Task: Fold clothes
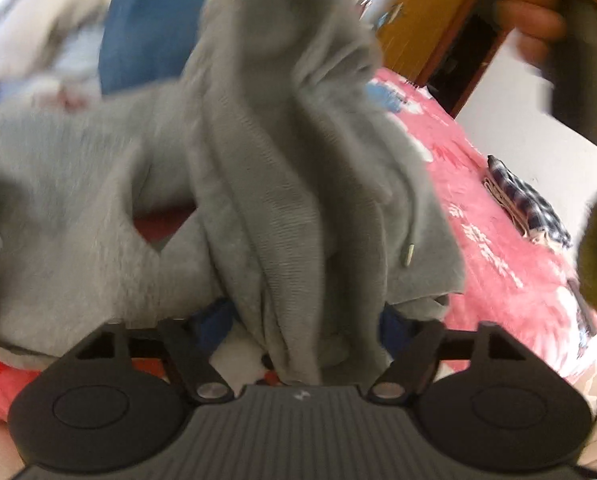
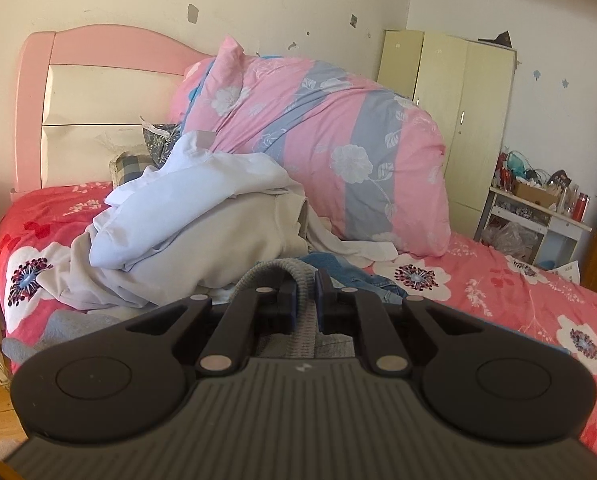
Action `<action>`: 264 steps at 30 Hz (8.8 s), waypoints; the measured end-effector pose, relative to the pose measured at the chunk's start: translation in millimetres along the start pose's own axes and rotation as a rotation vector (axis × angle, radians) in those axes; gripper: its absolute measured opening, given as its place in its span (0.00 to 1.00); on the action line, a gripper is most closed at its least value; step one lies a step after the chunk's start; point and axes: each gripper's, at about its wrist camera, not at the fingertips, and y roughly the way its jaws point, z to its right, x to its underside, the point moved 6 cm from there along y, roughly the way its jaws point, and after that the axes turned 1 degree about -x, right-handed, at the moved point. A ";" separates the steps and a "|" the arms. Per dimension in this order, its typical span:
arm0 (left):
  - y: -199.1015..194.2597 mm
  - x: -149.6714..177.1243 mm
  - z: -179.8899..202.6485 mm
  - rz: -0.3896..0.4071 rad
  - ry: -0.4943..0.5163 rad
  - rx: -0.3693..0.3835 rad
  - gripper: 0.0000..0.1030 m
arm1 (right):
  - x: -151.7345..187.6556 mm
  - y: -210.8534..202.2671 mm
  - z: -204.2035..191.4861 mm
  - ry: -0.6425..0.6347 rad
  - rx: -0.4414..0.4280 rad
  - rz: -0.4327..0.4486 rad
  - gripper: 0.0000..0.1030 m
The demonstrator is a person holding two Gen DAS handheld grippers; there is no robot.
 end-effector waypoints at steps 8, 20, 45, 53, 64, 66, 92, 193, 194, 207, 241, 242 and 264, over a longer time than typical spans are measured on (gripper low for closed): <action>1.5 -3.1 -2.9 -0.023 0.005 0.018 0.14 | 8.7 -17.8 31.6 0.013 0.043 0.014 0.08; -69.9 -43.7 85.2 0.091 -0.045 0.341 0.12 | 42.4 -78.0 167.5 0.084 0.310 0.056 0.07; -113.4 -99.5 475.1 0.122 0.230 1.227 0.11 | -78.9 -506.3 406.9 0.034 1.067 0.408 0.07; -83.3 -82.8 309.0 0.132 0.005 0.953 0.12 | -81.0 -353.7 345.9 0.019 0.770 0.377 0.07; -39.3 33.0 73.0 0.059 -0.217 0.596 0.13 | 29.9 -152.0 173.3 0.068 0.221 -0.040 0.09; -40.3 57.5 67.5 0.040 -0.202 0.612 0.13 | 75.3 -126.2 156.0 0.123 0.133 -0.234 0.09; -12.2 100.0 69.3 -0.095 -0.127 0.613 0.49 | 265.8 -27.7 196.1 0.210 -0.246 -0.890 0.90; -44.1 44.2 48.6 0.230 -0.114 -0.093 0.63 | 317.8 -181.7 44.4 0.868 0.130 -0.255 0.05; -45.2 42.0 42.7 0.231 -0.145 -0.089 0.63 | 310.0 -180.5 44.8 0.772 0.168 -0.264 0.05; -55.5 25.7 0.7 0.250 -0.196 -0.177 0.61 | 178.6 -227.0 49.8 -1.104 0.631 -0.245 0.05; 152.2 -60.7 163.4 0.029 0.541 -0.134 0.41 | 239.0 -76.1 342.4 0.934 0.084 -0.361 0.82; 154.3 -61.0 163.0 0.033 0.547 -0.139 0.38 | 245.6 -55.1 351.4 0.881 0.131 -0.410 0.82; 33.0 -60.2 150.0 0.280 0.433 0.138 0.04 | 172.3 -206.1 294.2 0.559 0.149 -0.039 0.05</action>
